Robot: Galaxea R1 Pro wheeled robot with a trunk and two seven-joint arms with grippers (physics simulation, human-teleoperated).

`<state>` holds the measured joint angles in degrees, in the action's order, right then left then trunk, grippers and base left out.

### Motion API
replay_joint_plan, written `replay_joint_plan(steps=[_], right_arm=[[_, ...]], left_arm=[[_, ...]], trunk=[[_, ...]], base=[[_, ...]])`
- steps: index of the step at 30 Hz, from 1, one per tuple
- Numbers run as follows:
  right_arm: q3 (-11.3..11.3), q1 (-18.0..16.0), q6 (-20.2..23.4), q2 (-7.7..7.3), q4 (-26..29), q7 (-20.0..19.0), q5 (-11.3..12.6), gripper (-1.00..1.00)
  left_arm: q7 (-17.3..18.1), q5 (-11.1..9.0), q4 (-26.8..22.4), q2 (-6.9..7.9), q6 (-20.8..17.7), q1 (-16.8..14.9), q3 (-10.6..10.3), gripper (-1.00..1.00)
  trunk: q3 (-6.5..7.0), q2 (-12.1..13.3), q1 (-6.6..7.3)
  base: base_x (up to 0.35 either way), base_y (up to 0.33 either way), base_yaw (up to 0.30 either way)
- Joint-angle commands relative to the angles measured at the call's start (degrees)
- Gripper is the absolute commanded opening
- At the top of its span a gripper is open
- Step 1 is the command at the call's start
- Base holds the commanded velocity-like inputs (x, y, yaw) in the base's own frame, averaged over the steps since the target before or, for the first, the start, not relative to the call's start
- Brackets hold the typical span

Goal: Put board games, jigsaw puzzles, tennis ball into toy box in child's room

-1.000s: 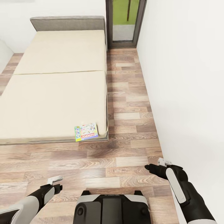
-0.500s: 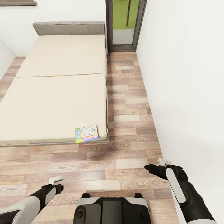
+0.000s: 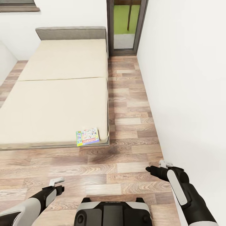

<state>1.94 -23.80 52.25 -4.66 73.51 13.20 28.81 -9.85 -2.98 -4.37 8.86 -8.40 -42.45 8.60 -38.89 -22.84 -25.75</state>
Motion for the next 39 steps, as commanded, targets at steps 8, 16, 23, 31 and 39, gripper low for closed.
replay_joint_plan(steps=[8,16,23,31,39], right_arm=[[0.0,0.0,-0.4,0.12,-0.7,0.5,0.6,1.0],[0.0,-0.1,-1.5,0.04,-1.0,0.5,0.7,1.0],[0.0,-0.1,-1.7,0.22,-1.0,0.5,0.7,1.0],[0.0,-0.1,-1.7,0.24,-1.0,0.5,0.7,1.0],[0.0,0.0,-1.7,0.33,-1.0,0.5,0.7,1.0]], left_arm=[[-0.2,-0.3,0.0,-0.35,-0.2,0.0,0.2,1.0],[-0.2,-0.3,0.1,-0.54,-0.2,0.0,0.2,1.0],[-0.2,-0.3,0.1,-0.66,-0.2,0.0,0.2,1.0],[-0.2,-0.3,0.1,-0.68,-0.2,0.0,0.2,1.0],[-0.2,-0.3,0.1,-0.69,-0.2,0.1,0.2,1.0]], trunk=[[0.7,-0.1,-0.03],[1.46,-0.1,-0.03],[2.12,-0.1,-0.03],[2.88,-0.1,-0.03],[3.63,-0.1,-0.03]], base=[[0.0,0.0,0.0],[0.0,0.0,0.0],[0.0,0.0,0.0],[0.0,0.0,0.0],[0.0,0.0,0.0]])
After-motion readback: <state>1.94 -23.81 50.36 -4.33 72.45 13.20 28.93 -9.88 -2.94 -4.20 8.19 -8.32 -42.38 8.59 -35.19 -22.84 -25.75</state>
